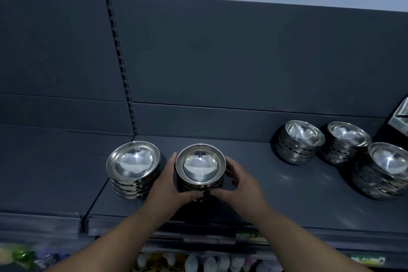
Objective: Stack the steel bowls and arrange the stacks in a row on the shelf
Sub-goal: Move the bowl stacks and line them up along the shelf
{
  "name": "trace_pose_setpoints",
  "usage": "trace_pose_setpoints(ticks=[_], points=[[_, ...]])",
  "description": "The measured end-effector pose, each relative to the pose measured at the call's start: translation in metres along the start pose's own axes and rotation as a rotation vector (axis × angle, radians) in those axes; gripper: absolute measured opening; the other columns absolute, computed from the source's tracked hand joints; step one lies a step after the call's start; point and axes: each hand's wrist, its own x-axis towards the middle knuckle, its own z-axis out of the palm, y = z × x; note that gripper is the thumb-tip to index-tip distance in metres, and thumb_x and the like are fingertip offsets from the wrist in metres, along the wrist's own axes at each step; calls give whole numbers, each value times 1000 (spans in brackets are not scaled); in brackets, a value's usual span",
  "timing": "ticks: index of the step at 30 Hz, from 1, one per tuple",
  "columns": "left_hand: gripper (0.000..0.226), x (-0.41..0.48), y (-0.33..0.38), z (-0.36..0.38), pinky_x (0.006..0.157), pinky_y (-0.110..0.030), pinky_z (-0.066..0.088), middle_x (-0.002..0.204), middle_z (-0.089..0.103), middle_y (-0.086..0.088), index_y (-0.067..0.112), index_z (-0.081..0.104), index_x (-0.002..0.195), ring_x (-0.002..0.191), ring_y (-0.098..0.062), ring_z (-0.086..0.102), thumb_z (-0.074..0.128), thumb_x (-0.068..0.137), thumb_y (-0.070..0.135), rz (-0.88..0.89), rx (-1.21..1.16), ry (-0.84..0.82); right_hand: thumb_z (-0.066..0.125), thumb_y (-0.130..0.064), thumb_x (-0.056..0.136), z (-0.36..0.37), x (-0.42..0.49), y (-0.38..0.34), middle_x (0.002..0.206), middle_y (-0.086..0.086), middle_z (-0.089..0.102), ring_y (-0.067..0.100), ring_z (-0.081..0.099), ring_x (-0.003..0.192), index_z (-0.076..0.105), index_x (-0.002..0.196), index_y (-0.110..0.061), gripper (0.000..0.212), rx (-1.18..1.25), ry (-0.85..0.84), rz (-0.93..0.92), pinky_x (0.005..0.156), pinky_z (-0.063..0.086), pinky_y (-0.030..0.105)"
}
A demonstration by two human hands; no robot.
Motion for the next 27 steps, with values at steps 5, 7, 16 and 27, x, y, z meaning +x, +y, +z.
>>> trace_pose_setpoints(ticks=[5,7,16,27], points=[[121,2,-1,-1,103,-16,27,144,41,15,29,12,151,127,3,34,89,58,34,-5,-3,-18,89,-25,62,-1,0,0,128,-19,59,-1,53,121,42,132,-50,88,8,-17,-3,103,42,20],[122,2,-1,-2,106,-19,27,147,38,13,29,10,151,131,0,33,89,59,35,-15,-19,-20,89,-29,63,-2,0,-1,130,-18,58,-1,52,122,43,136,-45,88,12,-20,0,104,41,21],[111,4,0,-3,103,-17,27,147,39,12,30,15,150,131,-1,35,85,64,35,10,-24,-19,88,-34,65,-4,1,-2,126,-20,61,-4,56,117,48,131,-46,78,40,-5,-17,96,42,11],[110,3,0,-4,102,-16,26,149,37,11,28,14,151,126,5,32,84,66,35,13,-25,-27,89,-33,63,-2,-1,0,122,-24,61,-3,57,114,49,121,-52,73,52,32,8,97,44,17]])
